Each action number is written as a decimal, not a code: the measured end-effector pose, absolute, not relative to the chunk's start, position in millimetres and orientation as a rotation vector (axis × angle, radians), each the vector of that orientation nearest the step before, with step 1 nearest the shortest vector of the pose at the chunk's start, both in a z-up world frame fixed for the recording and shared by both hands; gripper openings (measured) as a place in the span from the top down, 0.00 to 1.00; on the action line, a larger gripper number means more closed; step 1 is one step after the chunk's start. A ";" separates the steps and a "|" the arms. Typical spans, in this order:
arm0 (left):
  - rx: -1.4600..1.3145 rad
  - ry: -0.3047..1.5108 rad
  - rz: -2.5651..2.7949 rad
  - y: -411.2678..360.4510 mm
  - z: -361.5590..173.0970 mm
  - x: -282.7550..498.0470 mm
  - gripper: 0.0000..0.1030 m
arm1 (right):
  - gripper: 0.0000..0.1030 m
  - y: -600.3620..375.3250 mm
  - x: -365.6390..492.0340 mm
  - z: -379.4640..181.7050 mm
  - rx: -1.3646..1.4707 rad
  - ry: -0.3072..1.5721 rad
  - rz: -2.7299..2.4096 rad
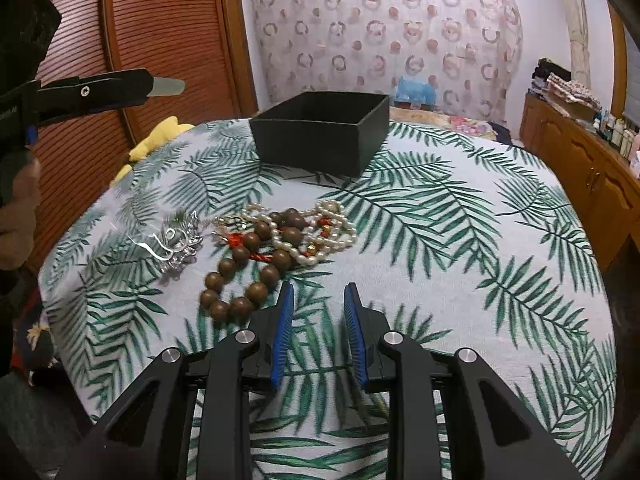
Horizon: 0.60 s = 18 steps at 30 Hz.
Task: Organize jewelry
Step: 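Lift the jade bangle with the left tool while the right tool moves to the silver chain, then close the right tool on the silver chain bracelet while the left tool holds the bangle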
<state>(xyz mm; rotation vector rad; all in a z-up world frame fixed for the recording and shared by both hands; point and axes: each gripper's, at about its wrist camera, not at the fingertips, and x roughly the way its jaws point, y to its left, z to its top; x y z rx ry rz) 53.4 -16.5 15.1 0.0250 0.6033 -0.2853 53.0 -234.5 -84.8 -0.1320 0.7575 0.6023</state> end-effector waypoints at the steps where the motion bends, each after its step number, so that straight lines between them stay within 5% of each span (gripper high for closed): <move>1: 0.023 0.598 -0.280 -13.8 16.6 51.6 0.34 | 0.73 -233.1 51.8 -83.6 -0.136 0.753 0.605; 18: -0.045 0.633 -0.156 56.1 -11.3 30.5 0.34 | 0.73 -129.5 45.5 -72.3 -0.197 0.796 0.866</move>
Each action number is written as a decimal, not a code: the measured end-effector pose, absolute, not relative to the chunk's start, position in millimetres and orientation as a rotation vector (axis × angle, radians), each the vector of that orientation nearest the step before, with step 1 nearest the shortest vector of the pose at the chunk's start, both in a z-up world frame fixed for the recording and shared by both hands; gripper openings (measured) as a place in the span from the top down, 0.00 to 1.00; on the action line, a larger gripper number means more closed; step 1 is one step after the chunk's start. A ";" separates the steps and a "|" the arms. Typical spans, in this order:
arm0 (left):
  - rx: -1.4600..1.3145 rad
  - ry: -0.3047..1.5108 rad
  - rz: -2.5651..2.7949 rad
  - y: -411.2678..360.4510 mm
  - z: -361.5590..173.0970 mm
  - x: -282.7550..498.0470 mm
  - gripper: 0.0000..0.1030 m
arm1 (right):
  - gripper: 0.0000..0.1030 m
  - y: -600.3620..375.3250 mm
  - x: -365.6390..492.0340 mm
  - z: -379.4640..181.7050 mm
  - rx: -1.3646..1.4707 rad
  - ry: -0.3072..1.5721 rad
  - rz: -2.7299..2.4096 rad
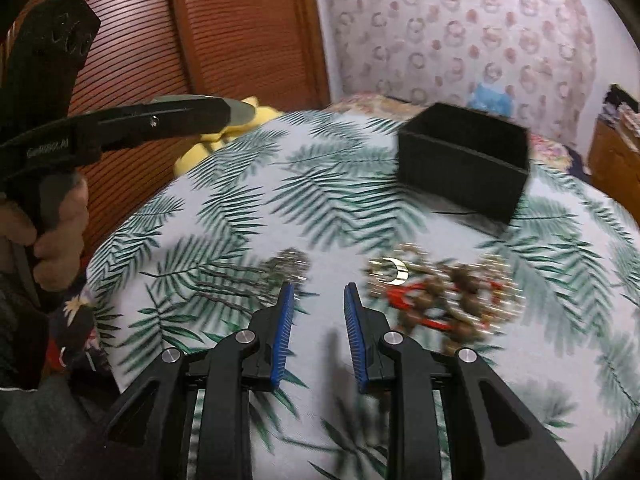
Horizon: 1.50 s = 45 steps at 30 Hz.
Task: Organize jewelry
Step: 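Close the right tool on the silver chain bracelet while the left tool holds the bangle, then carry the silver chain over the black box and release it with the right tool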
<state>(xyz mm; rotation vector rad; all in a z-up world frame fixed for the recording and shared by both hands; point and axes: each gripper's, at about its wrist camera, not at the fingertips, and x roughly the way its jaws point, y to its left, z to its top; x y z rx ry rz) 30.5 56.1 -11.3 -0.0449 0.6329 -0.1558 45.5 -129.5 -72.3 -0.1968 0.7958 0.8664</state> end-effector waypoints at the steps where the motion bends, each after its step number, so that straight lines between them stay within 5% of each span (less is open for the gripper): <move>1: -0.051 0.636 -0.153 59.4 -13.7 29.5 0.34 | 0.73 -124.3 46.4 -73.9 -0.198 0.807 0.872; 10: -0.079 0.654 -0.151 74.0 -29.4 22.0 0.34 | 0.73 -111.2 57.0 -86.1 -0.147 0.910 0.890; 17: -0.090 0.657 -0.161 71.4 -33.1 20.2 0.34 | 0.91 -114.6 58.4 -83.1 -0.111 0.918 0.907; 45: -0.071 0.674 -0.186 54.8 -38.2 29.0 0.34 | 0.97 -161.7 83.7 -35.5 -0.265 0.755 0.745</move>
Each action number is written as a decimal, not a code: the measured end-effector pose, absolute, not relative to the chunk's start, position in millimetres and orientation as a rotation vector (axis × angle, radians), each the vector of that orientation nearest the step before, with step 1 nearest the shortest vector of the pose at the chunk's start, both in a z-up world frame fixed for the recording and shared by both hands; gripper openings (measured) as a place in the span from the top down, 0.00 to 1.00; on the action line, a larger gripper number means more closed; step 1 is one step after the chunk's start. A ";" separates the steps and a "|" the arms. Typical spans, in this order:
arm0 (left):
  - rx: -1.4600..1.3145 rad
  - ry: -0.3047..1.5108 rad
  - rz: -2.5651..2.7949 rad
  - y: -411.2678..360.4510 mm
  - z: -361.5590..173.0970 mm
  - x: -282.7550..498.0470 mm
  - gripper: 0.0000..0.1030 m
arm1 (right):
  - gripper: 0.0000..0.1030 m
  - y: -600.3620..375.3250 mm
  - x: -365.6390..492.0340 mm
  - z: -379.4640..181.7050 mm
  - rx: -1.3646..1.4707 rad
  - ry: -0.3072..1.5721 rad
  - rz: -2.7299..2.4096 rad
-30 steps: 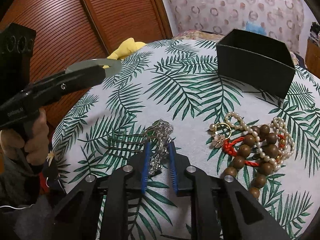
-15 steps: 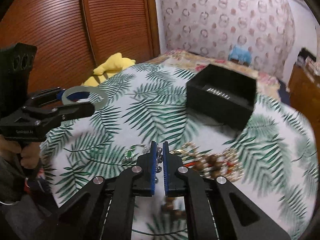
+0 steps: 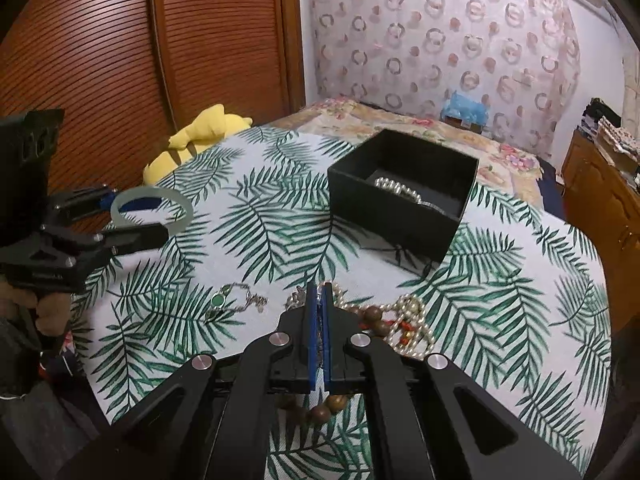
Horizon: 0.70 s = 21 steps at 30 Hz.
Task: Organize jewelry
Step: 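Carry the silver chain over the black box and release it with the right tool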
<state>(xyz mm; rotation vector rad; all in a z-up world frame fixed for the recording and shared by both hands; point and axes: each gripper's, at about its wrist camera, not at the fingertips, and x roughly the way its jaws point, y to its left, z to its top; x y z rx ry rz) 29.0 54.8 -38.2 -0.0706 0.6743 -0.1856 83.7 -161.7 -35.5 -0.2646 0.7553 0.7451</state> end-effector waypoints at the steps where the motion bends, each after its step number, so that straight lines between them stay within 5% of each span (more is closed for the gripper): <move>1: -0.067 0.672 -0.188 53.8 -37.0 29.9 0.34 | 0.97 -162.0 85.7 -32.6 -0.267 0.747 0.742; 21: 0.014 0.630 -0.224 25.5 -6.2 87.2 0.34 | 0.97 -177.7 203.0 17.8 -0.216 0.660 0.613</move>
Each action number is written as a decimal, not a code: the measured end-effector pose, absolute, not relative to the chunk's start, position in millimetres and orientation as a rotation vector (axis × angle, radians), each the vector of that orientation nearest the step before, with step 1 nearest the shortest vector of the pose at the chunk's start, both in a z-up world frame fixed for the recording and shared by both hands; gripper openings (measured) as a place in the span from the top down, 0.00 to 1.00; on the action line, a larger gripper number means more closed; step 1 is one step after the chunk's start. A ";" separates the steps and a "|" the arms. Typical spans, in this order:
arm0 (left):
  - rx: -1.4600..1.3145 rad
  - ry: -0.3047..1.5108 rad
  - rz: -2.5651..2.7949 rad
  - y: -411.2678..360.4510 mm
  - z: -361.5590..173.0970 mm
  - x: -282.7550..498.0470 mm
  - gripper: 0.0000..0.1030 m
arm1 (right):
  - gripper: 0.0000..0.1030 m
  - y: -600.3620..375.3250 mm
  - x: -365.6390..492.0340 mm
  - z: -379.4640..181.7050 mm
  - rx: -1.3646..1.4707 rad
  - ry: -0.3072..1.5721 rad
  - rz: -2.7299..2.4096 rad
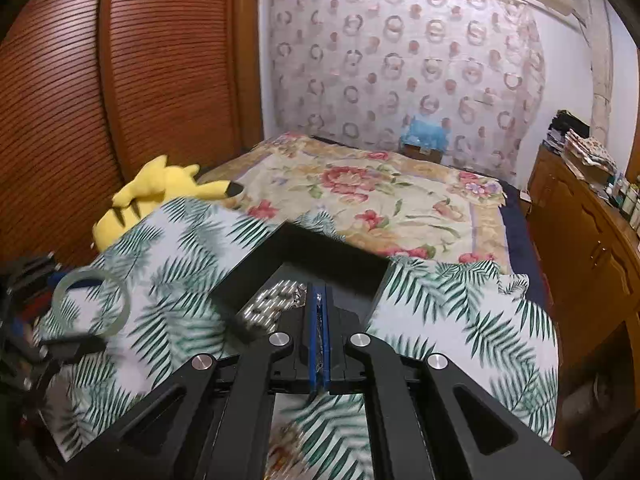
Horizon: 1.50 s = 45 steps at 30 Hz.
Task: Organize jewelry
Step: 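Carry the silver chain over the black box and release it with the right tool, then lower the jade bangle into the black box and open the left tool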
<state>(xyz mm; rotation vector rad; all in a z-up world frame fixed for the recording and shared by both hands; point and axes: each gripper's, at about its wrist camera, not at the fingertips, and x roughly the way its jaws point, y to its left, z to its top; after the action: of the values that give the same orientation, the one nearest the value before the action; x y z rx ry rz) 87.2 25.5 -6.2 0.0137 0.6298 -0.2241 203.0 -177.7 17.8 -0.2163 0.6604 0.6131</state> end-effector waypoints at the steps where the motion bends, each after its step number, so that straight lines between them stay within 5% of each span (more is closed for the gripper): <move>1: 0.016 0.629 -0.224 25.0 -5.6 89.2 0.34 | 0.97 -178.2 213.6 19.4 -0.201 0.663 0.608; 16: 0.056 0.643 -0.234 5.0 -2.5 142.5 0.34 | 0.95 -166.9 281.3 -13.1 -0.123 0.726 0.577; 45: 0.133 0.736 -0.175 -40.0 -27.5 233.4 0.34 | 0.95 -242.0 223.6 -44.6 -0.101 0.737 0.594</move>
<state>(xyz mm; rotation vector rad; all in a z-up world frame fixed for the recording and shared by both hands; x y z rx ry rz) 233.4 -40.0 -27.5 0.1334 0.7365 -0.1754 223.6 -242.0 -44.6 -0.1012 0.7374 0.5940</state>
